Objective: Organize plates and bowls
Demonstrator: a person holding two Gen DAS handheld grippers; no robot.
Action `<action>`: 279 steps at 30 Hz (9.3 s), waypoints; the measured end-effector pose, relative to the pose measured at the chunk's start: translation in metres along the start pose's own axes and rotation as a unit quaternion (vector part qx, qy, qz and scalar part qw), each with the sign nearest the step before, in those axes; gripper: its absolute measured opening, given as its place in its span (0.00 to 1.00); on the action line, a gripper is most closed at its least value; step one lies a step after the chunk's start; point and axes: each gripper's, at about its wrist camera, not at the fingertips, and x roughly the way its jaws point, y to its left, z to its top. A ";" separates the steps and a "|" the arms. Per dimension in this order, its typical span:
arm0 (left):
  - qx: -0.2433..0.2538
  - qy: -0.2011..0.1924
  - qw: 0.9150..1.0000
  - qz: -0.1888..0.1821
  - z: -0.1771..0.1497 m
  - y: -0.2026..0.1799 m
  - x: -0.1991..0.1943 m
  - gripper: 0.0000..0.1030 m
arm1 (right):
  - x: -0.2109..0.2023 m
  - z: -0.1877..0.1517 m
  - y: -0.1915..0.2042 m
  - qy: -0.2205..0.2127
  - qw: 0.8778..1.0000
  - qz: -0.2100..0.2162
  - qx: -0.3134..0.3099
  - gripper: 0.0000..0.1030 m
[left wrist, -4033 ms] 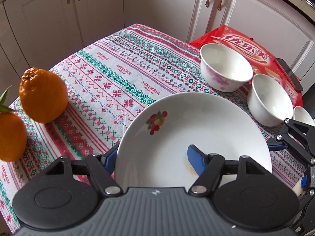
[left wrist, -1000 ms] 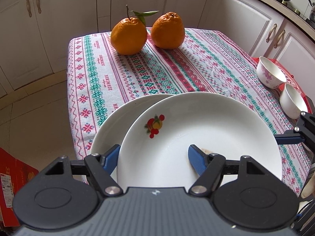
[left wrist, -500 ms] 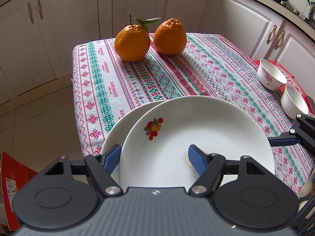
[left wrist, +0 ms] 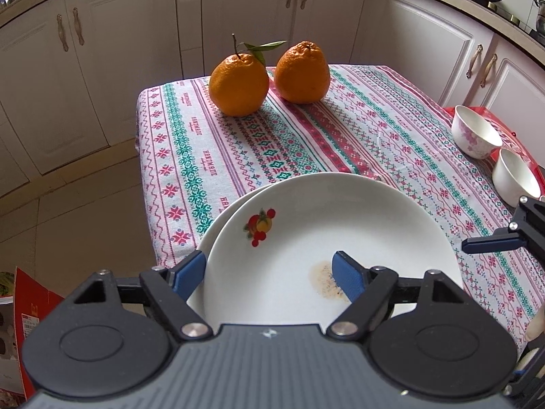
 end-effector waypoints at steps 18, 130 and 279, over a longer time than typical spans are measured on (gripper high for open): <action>0.042 -0.085 0.995 0.018 -0.017 -0.063 -0.050 0.92 | -0.064 -0.025 -0.014 -0.028 0.997 -0.059 0.050 1.00; 0.110 -0.141 0.980 -0.089 -0.072 -0.240 -0.003 0.77 | -0.085 -0.083 -0.129 0.007 0.974 -0.009 0.225 0.74; 0.163 -0.158 0.970 -0.089 -0.016 -0.355 -0.002 0.80 | -0.170 -0.128 -0.215 -0.004 0.956 -0.056 0.289 0.65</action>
